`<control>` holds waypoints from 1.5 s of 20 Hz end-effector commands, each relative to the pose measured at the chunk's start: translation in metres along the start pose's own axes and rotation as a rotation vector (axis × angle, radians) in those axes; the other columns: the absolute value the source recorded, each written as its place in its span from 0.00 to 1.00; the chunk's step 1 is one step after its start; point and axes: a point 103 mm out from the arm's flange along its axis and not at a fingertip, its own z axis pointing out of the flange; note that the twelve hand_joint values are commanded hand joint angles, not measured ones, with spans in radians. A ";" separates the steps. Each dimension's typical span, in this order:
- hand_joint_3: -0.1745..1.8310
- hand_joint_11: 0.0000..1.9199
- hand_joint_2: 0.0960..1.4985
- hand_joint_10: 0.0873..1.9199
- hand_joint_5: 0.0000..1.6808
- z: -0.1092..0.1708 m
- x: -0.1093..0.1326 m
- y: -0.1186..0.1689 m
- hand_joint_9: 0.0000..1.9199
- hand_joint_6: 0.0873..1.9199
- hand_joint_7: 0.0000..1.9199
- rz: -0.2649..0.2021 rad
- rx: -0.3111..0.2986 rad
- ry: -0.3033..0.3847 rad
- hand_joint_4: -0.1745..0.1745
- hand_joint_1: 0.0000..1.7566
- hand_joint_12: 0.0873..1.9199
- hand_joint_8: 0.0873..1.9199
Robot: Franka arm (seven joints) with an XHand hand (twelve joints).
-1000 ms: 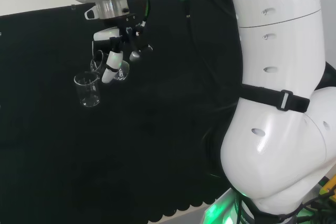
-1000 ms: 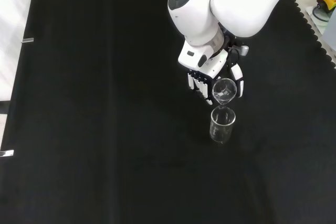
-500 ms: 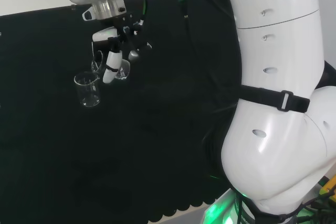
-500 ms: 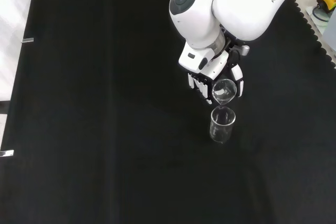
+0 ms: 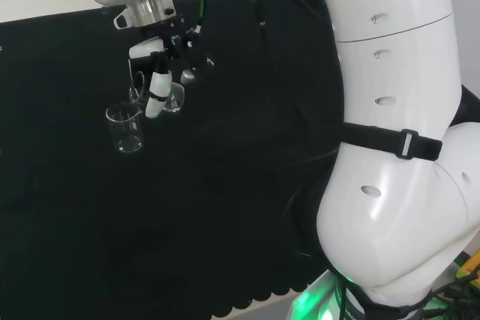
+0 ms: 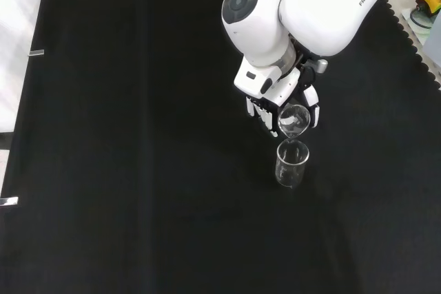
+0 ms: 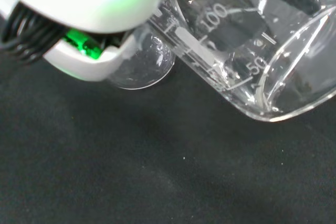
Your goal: Pour the water from the handheld beaker into the one on the table.
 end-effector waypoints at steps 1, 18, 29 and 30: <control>0.43 0.56 0.34 0.00 0.88 -0.002 0.006 0.003 0.88 0.09 0.83 0.005 0.016 -0.017 0.00 0.76 0.44 0.00; 0.43 0.56 0.34 0.00 0.88 -0.008 0.010 0.003 0.88 0.09 0.83 0.038 0.056 -0.092 0.00 0.76 0.43 0.00; 0.44 0.57 0.33 0.00 0.88 -0.014 0.012 0.002 0.88 0.09 0.83 0.052 0.088 -0.130 0.00 0.76 0.43 0.00; 0.44 0.57 0.33 0.00 0.88 -0.014 0.013 0.002 0.88 0.09 0.83 0.053 0.091 -0.135 0.00 0.76 0.43 0.00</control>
